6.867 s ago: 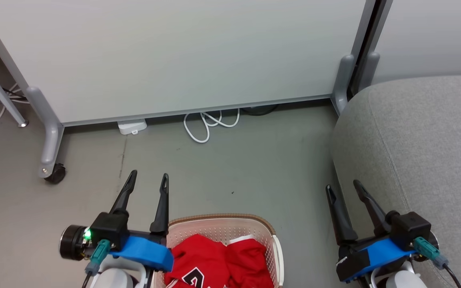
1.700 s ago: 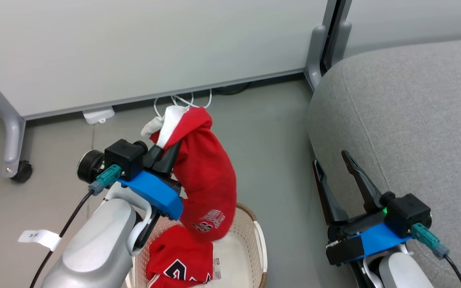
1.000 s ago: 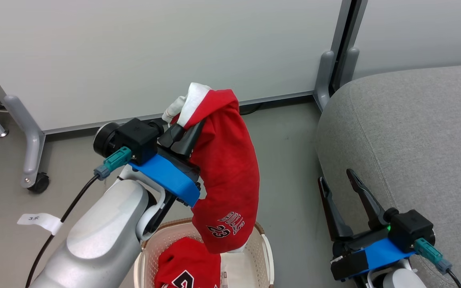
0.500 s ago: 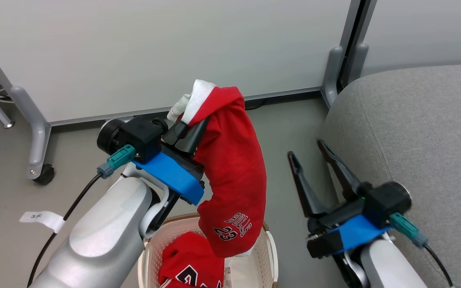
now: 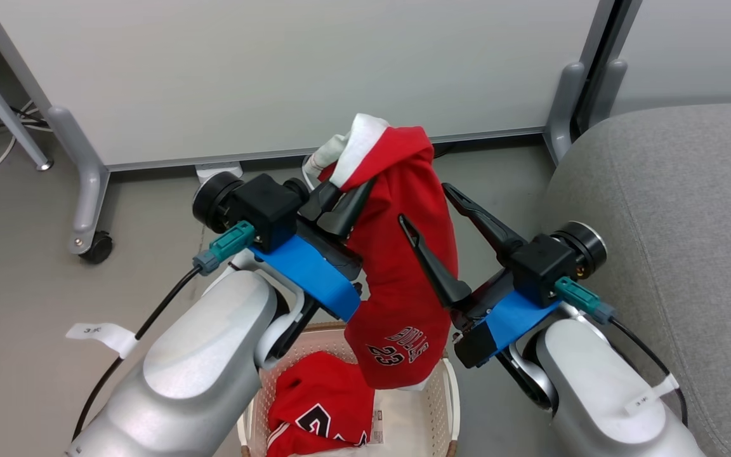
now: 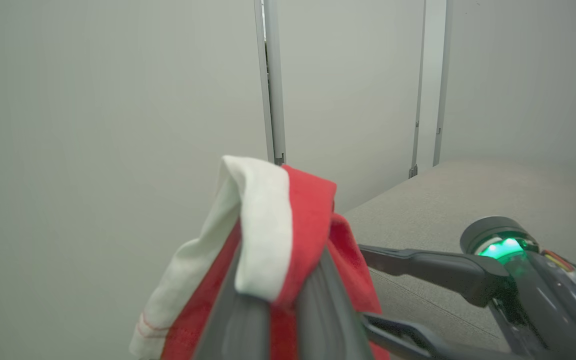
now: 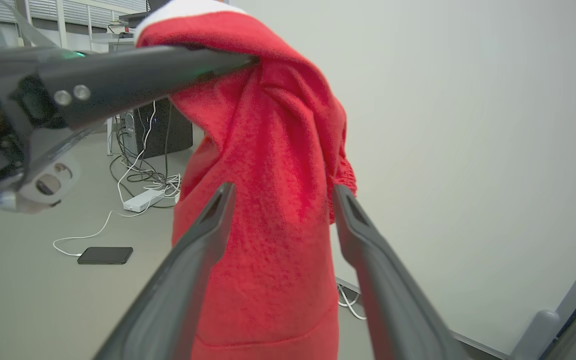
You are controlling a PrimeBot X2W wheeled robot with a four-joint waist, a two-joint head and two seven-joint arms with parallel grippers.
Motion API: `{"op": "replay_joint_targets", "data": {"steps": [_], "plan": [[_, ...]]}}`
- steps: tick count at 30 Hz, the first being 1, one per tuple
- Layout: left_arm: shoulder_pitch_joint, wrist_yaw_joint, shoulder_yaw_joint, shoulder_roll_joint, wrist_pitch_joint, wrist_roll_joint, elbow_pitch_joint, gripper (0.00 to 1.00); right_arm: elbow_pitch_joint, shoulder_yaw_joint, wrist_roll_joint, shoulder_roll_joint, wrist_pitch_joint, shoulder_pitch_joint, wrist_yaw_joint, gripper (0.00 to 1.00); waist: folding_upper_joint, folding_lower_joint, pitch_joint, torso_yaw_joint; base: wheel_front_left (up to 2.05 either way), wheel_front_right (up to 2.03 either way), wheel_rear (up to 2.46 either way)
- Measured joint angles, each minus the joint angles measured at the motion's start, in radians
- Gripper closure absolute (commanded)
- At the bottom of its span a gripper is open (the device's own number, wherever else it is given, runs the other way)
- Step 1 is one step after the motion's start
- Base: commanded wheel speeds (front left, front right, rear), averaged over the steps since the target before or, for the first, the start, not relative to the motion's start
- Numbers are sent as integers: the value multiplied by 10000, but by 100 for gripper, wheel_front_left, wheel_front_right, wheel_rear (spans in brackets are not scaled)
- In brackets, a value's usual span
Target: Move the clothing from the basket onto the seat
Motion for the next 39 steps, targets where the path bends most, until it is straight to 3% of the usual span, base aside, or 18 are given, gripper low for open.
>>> {"op": "replay_joint_targets", "data": {"steps": [9,10,11,12,39], "plan": [[-133,-2,-247,-113,-15,69,-182,100,997,1220,692,-259,-2,-951,8,0,0,0,176,203,0,0,0],[-135,-2,-265,-117,-15,69,-194,100,1103,1371,786,-288,0,-1044,8,29,0,0,180,208,0,0,0],[-137,-4,-276,-119,-15,69,-207,100,1187,1469,874,-291,0,-1100,6,72,0,0,182,207,0,0,0],[-137,-4,-288,-121,-15,69,-228,100,1241,1557,945,-290,-2,-1143,6,100,0,-1,188,207,0,0,0],[-146,-10,-249,-48,-17,130,-339,100,1227,1745,1434,-234,0,-1326,6,100,0,-1,355,66,0,0,0]]}}
